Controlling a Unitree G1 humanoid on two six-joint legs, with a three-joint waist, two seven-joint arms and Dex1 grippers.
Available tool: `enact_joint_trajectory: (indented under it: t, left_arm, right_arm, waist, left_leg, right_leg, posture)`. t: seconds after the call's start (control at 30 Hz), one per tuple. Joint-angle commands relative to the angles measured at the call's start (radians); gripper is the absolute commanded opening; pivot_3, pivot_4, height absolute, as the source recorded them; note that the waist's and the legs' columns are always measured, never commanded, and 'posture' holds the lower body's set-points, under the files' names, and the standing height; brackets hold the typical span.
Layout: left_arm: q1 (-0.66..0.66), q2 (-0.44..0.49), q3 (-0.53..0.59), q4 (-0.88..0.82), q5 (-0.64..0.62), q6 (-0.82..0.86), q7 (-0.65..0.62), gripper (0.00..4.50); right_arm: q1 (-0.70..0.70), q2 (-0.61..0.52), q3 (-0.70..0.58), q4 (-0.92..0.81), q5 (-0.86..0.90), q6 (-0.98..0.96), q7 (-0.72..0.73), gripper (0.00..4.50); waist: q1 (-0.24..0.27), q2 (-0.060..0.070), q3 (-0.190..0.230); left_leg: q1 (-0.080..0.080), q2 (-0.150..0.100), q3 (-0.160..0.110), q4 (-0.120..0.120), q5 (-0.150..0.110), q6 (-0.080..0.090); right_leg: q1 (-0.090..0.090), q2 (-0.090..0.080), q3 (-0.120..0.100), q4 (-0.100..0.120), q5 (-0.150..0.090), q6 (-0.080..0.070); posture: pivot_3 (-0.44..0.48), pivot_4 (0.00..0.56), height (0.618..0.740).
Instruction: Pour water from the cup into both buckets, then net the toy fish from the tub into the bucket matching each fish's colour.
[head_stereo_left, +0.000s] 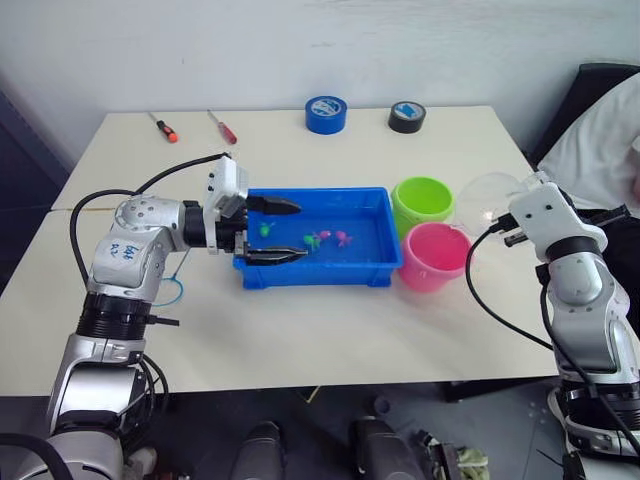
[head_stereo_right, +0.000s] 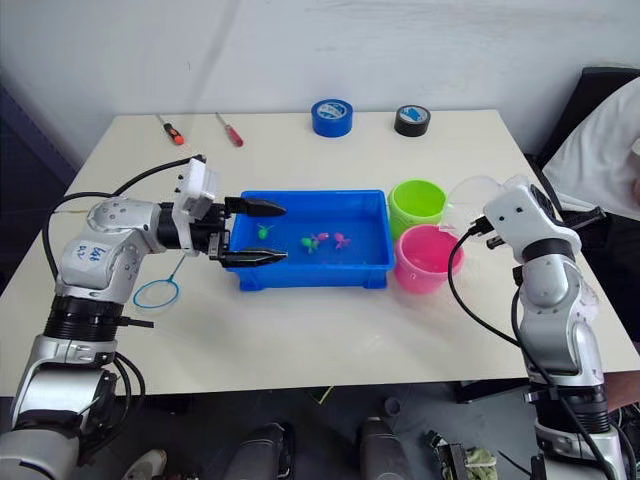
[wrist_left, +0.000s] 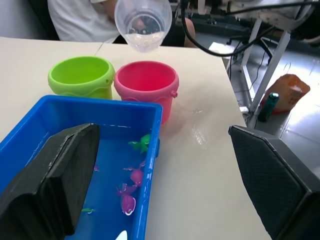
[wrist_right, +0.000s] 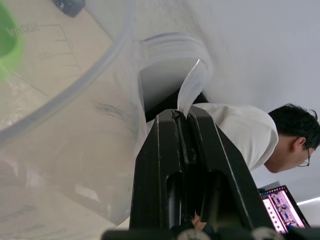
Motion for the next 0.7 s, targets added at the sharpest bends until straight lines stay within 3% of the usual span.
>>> enact_joint_trajectory:
  t: [0.03,0.37,0.7]
  left_arm:
    - [-0.037,0.002,0.043,0.004,-0.025,0.004,0.02,4.5]
    - [-0.128,0.055,0.058,0.231,0.043,-0.133,-0.005,4.5]
    - [-0.178,0.043,0.066,0.345,0.092,-0.208,0.036,4.5]
  right_arm:
    - [-0.042,0.007,-0.041,-0.037,0.029,0.031,-0.007,0.01]
    - [-0.283,0.031,0.032,0.191,0.052,0.049,-0.059,0.01]
    - [-0.449,0.052,0.145,0.468,0.011,-0.037,-0.17,0.01]
  waist:
    - [0.0,0.0,0.0]
    - [-0.005,0.0,0.0]
    - [-0.005,0.0,0.0]
  left_leg:
    - [0.0,0.0,0.0,0.0,0.0,0.0]
    - [0.0,0.0,0.0,0.0,0.0,0.0]
    - [-0.001,0.0,0.001,0.0,0.0,0.0]
  right_leg:
    - [0.0,0.0,0.0,0.0,0.0,0.0]
    - [-0.001,0.0,0.0,0.001,0.0,0.0]
    - [-0.002,-0.001,0.0,0.001,0.0,0.0]
  posture:
    - [0.0,0.15,0.734]
    - [0.0,0.15,0.734]
    - [0.0,0.15,0.734]
